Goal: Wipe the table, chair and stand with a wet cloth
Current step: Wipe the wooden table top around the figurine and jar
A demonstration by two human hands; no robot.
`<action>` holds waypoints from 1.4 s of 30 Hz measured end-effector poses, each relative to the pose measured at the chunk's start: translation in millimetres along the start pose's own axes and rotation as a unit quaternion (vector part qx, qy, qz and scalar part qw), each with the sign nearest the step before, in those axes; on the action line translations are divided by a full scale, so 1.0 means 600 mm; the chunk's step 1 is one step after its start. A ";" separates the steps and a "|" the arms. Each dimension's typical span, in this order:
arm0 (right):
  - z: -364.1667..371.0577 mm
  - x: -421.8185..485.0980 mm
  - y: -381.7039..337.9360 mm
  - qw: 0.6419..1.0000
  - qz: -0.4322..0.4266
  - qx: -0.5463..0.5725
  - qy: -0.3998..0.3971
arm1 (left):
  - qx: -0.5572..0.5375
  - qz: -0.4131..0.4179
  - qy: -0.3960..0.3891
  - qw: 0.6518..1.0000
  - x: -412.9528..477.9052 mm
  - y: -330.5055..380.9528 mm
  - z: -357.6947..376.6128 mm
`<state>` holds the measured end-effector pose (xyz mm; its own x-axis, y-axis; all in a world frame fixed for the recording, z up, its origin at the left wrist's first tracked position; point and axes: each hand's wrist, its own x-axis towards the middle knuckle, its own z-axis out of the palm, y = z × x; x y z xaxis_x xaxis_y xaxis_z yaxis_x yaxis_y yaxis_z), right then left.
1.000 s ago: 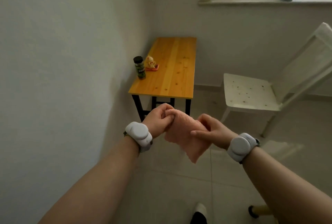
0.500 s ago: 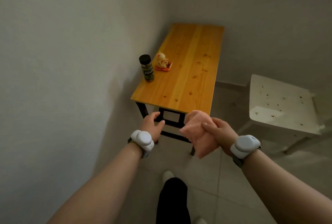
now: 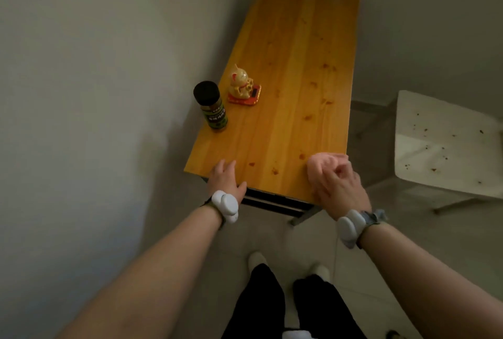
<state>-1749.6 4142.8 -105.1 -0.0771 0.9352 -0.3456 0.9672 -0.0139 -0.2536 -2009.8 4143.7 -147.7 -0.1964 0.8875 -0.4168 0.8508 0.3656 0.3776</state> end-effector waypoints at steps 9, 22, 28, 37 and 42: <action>0.085 0.035 -0.088 0.991 -0.107 -0.059 -0.058 | 0.066 0.022 0.038 0.997 0.018 -0.030 0.024; 0.047 0.074 -0.033 0.996 -0.067 -0.056 -0.021 | 0.055 0.037 0.045 0.997 0.025 -0.050 0.023; 0.083 0.066 -0.153 0.962 -0.245 -0.078 -0.088 | 0.025 0.068 0.045 0.996 0.021 -0.057 0.014; 0.058 0.147 -0.110 0.990 -0.135 -0.028 -0.032 | -0.126 -0.007 0.086 0.988 0.020 -0.079 -0.026; 0.102 0.097 -0.137 0.982 -0.178 -0.024 -0.065 | -0.157 -0.140 0.114 0.971 0.024 -0.103 -0.040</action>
<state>-1848.4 4176.4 -159.7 -0.4393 0.8248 -0.3560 0.8836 0.3252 -0.3370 -2077.0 4140.3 -157.2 -0.5315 0.7675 -0.3585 0.5654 0.6366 0.5245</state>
